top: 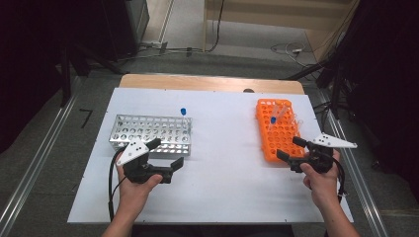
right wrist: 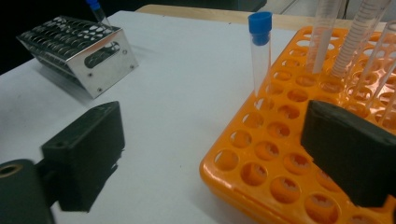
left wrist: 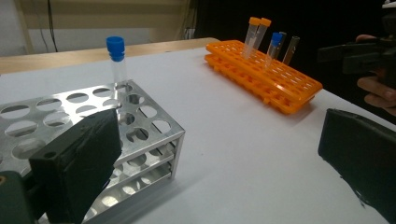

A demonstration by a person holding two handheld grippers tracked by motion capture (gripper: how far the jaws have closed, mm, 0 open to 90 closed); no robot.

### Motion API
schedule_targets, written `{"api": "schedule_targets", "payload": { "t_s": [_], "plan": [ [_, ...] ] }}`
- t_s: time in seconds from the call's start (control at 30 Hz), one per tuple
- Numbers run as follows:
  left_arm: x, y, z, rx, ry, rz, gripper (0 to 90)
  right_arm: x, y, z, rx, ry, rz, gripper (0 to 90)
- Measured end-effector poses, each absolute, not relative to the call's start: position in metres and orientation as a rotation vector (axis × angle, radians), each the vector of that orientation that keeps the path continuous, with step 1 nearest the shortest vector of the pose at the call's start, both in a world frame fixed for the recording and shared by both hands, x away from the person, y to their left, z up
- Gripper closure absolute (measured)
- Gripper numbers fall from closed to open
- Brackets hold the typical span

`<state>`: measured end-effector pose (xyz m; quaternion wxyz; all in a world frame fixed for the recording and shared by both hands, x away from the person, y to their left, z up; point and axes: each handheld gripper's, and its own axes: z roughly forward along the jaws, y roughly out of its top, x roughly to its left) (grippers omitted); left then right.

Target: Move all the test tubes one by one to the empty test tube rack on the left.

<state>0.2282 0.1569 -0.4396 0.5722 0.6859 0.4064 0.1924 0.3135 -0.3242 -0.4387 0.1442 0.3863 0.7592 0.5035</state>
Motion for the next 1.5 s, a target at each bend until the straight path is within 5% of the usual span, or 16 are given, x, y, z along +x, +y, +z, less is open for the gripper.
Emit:
{"api": "schedule_targets", "payload": {
  "t_s": [0.17,0.57,1.5],
  "plan": [
    [0.225,0.16,-0.443,1.606,0.963,0.444,0.0,0.328,-0.316,-0.44,1.149,2.167,1.399,29.8],
    [0.225,0.159,-0.447,1.619,0.965,0.433,0.0,0.363,-0.296,-0.449,1.22,2.165,1.276,58.5],
    [0.225,0.153,-0.449,1.641,0.945,0.419,0.0,0.38,-0.273,-0.461,1.252,2.125,1.05,75.3]
  ]
}}
